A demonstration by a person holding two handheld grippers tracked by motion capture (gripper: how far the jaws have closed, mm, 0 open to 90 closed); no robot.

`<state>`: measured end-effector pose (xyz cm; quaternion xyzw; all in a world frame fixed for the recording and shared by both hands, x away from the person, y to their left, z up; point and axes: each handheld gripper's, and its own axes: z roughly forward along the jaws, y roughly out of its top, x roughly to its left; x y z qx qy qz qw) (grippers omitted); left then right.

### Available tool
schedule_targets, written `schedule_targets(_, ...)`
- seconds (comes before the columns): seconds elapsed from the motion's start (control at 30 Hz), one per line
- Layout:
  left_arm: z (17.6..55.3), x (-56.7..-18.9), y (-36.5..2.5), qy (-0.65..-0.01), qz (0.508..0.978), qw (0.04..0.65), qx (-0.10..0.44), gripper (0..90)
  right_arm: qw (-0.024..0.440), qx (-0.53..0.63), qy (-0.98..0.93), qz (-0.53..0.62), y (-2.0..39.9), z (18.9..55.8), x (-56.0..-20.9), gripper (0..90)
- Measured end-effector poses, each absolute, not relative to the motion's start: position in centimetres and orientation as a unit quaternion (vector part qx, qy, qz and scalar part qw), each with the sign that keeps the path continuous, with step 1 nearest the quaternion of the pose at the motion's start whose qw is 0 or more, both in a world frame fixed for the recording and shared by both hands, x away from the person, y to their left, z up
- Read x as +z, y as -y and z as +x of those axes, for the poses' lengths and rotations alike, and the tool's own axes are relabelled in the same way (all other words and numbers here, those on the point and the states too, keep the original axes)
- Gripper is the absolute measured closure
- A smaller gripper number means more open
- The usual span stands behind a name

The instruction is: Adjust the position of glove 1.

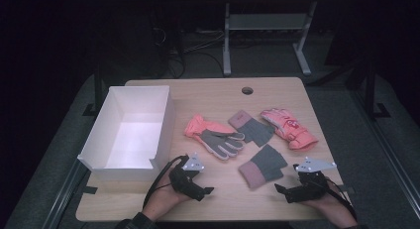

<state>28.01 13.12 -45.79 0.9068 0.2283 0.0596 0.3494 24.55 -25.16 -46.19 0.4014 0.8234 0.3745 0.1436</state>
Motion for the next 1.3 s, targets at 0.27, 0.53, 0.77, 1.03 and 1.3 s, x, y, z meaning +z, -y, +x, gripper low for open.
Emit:
schedule_targets(0.27,28.1,-45.6,-13.3,-0.234,0.902,0.356,0.066,12.4,0.133,0.383,-0.819,0.407,25.5,24.8,-45.8,1.7)
schedule_targets(0.53,27.7,-45.5,-13.3,-0.229,0.903,0.357,0.07,12.4,0.136,0.392,-0.816,0.403,24.6,25.1,-44.7,37.4)
schedule_targets(0.77,27.7,-45.4,-13.4,-0.229,0.901,0.362,0.068,12.3,0.132,0.394,-0.815,0.404,23.5,25.9,-44.1,71.6)
schedule_targets(1.03,27.6,-45.3,-13.1,-0.231,0.898,0.37,0.066,11.7,0.142,0.401,-0.816,0.391,22.3,27.3,-44.3,90.0)
schedule_targets(1.3,27.7,-45.3,-13.1,-0.238,0.894,0.373,0.067,11.6,0.109,0.393,-0.818,0.405,20.7,29.1,-45.0,90.0)
